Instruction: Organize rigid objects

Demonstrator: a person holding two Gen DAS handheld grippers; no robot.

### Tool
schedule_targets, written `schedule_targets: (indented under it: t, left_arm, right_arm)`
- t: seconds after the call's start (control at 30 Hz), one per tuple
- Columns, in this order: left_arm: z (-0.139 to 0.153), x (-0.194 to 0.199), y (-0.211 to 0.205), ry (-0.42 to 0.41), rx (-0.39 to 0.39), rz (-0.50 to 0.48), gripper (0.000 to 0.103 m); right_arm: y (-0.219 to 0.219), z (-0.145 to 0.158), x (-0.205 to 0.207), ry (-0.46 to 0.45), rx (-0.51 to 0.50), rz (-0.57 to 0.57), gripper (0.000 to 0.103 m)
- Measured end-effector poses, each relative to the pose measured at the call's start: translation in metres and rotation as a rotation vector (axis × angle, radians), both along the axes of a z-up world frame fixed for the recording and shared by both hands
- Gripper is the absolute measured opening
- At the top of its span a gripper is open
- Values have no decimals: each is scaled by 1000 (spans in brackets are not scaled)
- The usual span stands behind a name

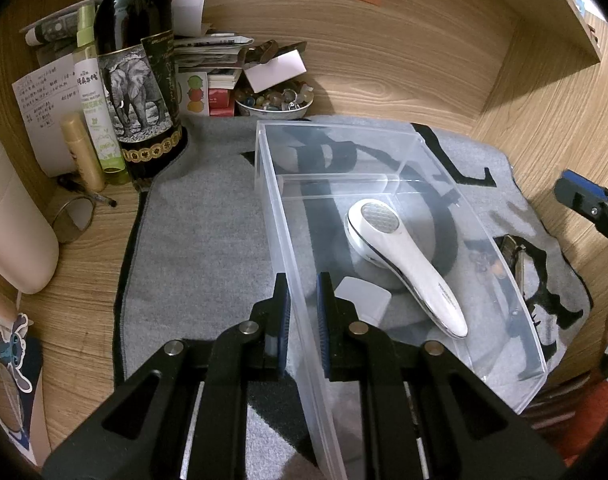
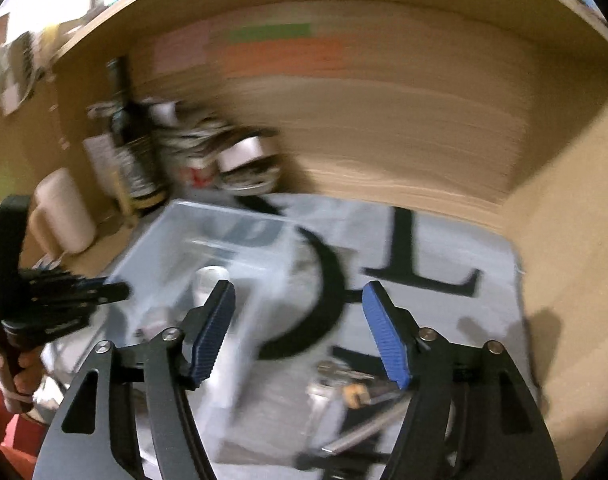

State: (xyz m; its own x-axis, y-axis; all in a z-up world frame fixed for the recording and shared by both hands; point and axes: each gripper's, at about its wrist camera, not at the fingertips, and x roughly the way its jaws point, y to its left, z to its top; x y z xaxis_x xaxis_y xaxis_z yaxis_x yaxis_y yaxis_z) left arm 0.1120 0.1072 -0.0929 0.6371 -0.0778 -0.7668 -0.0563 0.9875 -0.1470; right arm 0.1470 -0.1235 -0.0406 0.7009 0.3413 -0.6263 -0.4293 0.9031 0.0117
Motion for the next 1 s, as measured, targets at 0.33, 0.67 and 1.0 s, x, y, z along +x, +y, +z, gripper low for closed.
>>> schedule_targets:
  t: [0.33,0.67,1.0]
  left_arm:
    - [0,0,0,-1,1,0,12]
    - [0,0,0,-1,2,-1,12]
    - [0,0,0,-1,2,-1,12]
  right_arm:
    - [-70,-38,5,120,-31,-217,69]
    - [-69,-73,-27,235,40,-181,69]
    - [-44,-101,-37,322,53,-106,69]
